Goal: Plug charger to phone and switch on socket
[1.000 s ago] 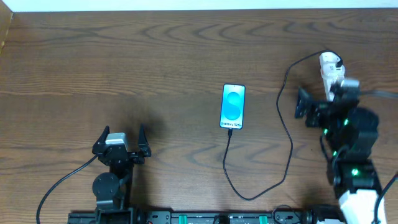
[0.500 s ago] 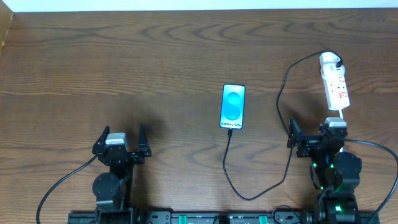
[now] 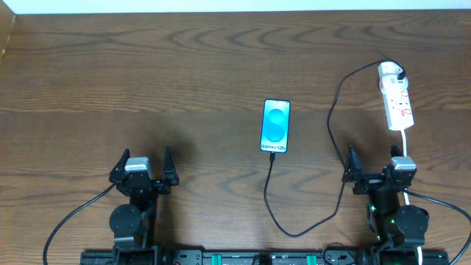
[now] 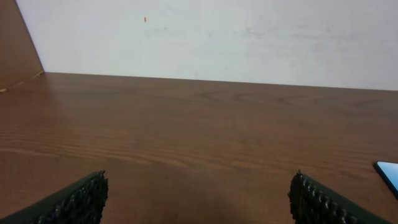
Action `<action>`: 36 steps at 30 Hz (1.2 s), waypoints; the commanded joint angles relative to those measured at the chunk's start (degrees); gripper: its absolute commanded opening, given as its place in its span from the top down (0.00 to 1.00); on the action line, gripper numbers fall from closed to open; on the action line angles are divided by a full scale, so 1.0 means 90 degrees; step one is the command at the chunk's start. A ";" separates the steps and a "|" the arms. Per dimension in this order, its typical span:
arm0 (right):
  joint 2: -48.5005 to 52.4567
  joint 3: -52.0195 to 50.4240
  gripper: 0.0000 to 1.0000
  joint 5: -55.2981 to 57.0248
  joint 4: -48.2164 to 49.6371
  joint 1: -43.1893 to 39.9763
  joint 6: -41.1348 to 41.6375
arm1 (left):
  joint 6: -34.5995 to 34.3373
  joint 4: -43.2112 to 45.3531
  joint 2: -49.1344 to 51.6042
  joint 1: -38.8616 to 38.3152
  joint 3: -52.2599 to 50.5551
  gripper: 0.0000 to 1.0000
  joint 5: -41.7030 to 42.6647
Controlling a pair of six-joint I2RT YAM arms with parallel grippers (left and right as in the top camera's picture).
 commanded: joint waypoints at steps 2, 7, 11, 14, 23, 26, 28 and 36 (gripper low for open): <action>-0.0051 -0.0017 0.01 0.0260 -0.0039 0.0090 -0.0022 | 0.0087 -0.0245 -0.0044 0.0039 -0.0095 0.07 0.0085; -0.0051 -0.0017 0.01 0.0296 -0.0049 0.0114 -0.0022 | 0.0087 -0.0245 -0.0044 0.0039 -0.0095 0.07 0.0085; -0.0051 -0.0017 0.01 0.0301 -0.0051 0.0114 -0.0022 | 0.0087 -0.0245 -0.0044 0.0039 -0.0095 0.07 0.0085; -0.0051 -0.0017 0.01 0.0340 -0.0056 0.0114 -0.0024 | 0.0087 -0.0245 -0.0044 0.0039 -0.0095 0.07 0.0087; -0.0051 -0.0017 0.01 0.0500 -0.0068 0.0114 -0.0600 | 0.0087 -0.0245 -0.0044 0.0039 -0.0095 0.07 0.0085; -0.0051 -0.0017 0.01 0.0675 -0.0051 0.0114 -0.0595 | 0.0087 -0.0245 -0.0044 0.0039 -0.0095 0.07 0.0085; -0.0051 -0.0017 0.01 0.0678 -0.0051 0.0114 -0.0593 | 0.0087 -0.0245 -0.0044 0.0039 -0.0095 0.07 0.0085; -0.0051 -0.0017 0.01 0.0525 -0.0053 0.0121 -0.0814 | 0.0087 -0.0243 -0.0044 0.0039 -0.0095 0.07 0.0085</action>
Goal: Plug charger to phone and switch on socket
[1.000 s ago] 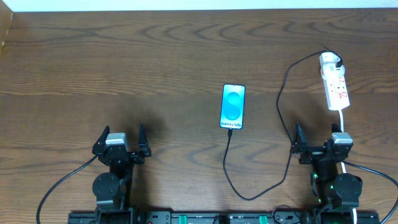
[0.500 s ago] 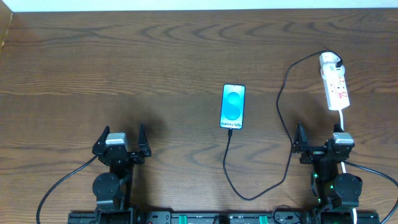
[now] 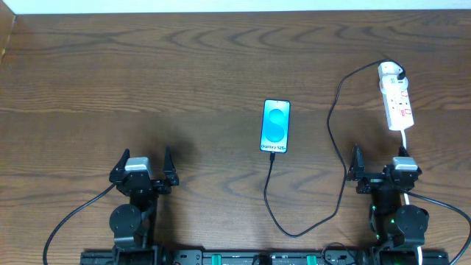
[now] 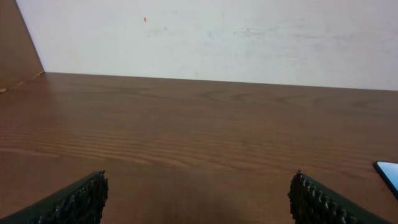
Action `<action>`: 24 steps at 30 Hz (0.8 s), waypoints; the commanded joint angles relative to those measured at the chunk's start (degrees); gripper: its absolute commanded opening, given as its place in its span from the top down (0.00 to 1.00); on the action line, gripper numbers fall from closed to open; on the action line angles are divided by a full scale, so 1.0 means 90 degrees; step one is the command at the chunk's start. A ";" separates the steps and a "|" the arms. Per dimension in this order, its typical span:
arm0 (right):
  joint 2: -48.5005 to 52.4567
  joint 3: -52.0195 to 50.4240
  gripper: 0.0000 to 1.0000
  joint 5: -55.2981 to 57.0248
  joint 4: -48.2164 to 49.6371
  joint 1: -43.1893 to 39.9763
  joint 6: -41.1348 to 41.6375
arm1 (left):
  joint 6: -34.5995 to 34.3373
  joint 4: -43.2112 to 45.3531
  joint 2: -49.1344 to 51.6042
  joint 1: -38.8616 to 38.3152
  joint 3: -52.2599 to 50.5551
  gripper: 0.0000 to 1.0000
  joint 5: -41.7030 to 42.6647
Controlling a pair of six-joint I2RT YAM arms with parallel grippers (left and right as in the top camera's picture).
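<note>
The phone (image 3: 276,126) lies face up mid-table with its screen lit blue; its corner (image 4: 388,172) shows at the right edge of the left wrist view. A black charger cable (image 3: 333,140) meets the phone's bottom edge, loops toward the front and runs up to a plug (image 3: 394,72) in the white power strip (image 3: 399,103) at the right. The strip's switch is too small to read. My left gripper (image 3: 143,166) rests open at the front left, its fingers (image 4: 74,200) wide apart over bare wood. At the front right my right gripper (image 3: 380,166) stands open, just below the strip.
The wooden table (image 3: 147,81) ends at a white wall (image 4: 217,37) at the back. The strip's white lead (image 3: 406,143) runs down past the right arm. The cable's loop (image 3: 294,232) lies between the two arm bases.
My right gripper sits slightly further right than before. The left gripper, phone, cable and power strip have not moved.
</note>
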 commanded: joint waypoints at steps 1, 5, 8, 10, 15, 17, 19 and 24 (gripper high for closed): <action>-0.0051 -0.0017 0.01 -0.0002 -0.0024 0.0117 -0.0240 | 0.0087 -0.0245 -0.0044 0.0039 -0.0095 0.07 0.0085; -0.0051 -0.0017 0.01 0.0000 -0.0022 0.0153 -0.0260 | 0.0087 -0.0245 -0.0044 0.0039 -0.0095 0.07 0.0085; -0.0051 -0.0017 0.01 -0.0002 -0.0024 0.0187 -0.0257 | 0.0087 -0.0245 -0.0044 0.0039 -0.0095 0.07 0.0085; -0.0051 -0.0017 0.01 0.0000 -0.0027 0.0194 -0.0257 | 0.0087 -0.0243 -0.0044 0.0039 -0.0095 0.07 0.0085; -0.0051 -0.0017 0.01 0.0002 -0.0024 0.0189 -0.0255 | 0.0087 -0.0245 -0.0044 0.0039 -0.0095 0.07 0.0085; -0.0051 -0.0017 0.01 0.0005 -0.0022 0.0187 -0.0257 | 0.0087 -0.0245 -0.0044 0.0039 -0.0095 0.07 0.0085; -0.0051 -0.0017 0.01 0.0002 -0.0024 0.0187 -0.0257 | 0.0087 -0.0245 -0.0044 0.0039 -0.0095 0.07 0.0085; -0.0051 -0.0017 0.01 0.0002 -0.0024 0.0187 -0.0257 | 0.0087 -0.0245 -0.0044 0.0039 -0.0095 0.07 0.0085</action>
